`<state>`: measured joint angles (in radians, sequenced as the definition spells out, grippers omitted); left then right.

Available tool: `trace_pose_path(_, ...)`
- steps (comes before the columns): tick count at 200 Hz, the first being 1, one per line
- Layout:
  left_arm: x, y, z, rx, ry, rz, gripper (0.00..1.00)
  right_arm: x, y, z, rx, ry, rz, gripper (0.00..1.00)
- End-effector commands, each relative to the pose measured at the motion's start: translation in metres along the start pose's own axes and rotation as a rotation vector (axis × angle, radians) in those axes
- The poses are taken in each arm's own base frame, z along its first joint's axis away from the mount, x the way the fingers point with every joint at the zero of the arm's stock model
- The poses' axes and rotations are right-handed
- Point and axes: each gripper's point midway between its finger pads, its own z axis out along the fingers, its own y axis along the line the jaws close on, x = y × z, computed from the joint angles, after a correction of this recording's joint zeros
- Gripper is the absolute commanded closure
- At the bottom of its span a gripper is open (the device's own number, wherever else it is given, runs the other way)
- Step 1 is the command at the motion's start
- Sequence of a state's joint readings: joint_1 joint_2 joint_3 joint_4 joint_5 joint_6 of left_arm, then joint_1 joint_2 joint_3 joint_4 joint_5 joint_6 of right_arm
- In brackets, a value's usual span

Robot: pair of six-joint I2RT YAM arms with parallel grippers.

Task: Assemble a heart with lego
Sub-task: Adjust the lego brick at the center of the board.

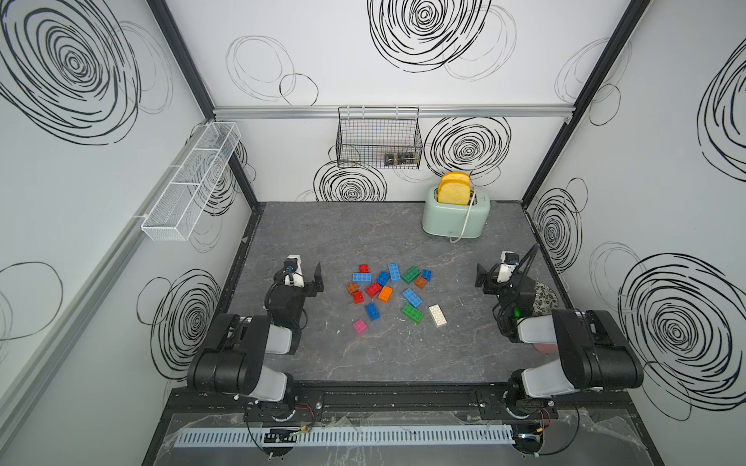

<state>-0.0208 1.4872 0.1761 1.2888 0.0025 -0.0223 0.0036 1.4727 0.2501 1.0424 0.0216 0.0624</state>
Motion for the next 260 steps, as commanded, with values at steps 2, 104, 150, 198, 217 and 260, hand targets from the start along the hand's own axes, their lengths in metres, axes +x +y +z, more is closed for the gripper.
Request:
trace_pose_path(2, -0.022, -0.003, 0.003, 0.012, -0.085, 0.008, 0.04, -0.016, -0.001, 0.005, 0.002, -0.051, -0.006, 0.02)
trace_pose_path(104, -0.033, 0.008, 0.009, -0.024, -0.053, -0.03, 0.04, -0.025, 0.015, 0.017, -0.089, 0.018, -0.068, 0.01)
trace_pose_path(150, -0.063, -0.019, 0.018, -0.026, 0.028, -0.036, 0.04, -0.033, 0.099, 0.037, -0.266, 0.219, -0.169, 0.03)
trace_pose_path(198, -0.051, -0.069, 0.018, 0.059, 0.291, -0.133, 0.03, -0.039, 0.207, -0.003, -0.527, 0.318, -0.17, 0.03)
trace_pose_path(217, -0.043, -0.086, 0.001, 0.102, 0.371, -0.171, 0.01, -0.034, 0.236, -0.029, -0.595, 0.34, -0.169, 0.04)
trace_pose_path(260, 0.01, -0.133, -0.058, 0.201, 0.586, -0.259, 0.04, -0.013, 0.276, -0.086, -0.771, 0.414, -0.118, 0.05)
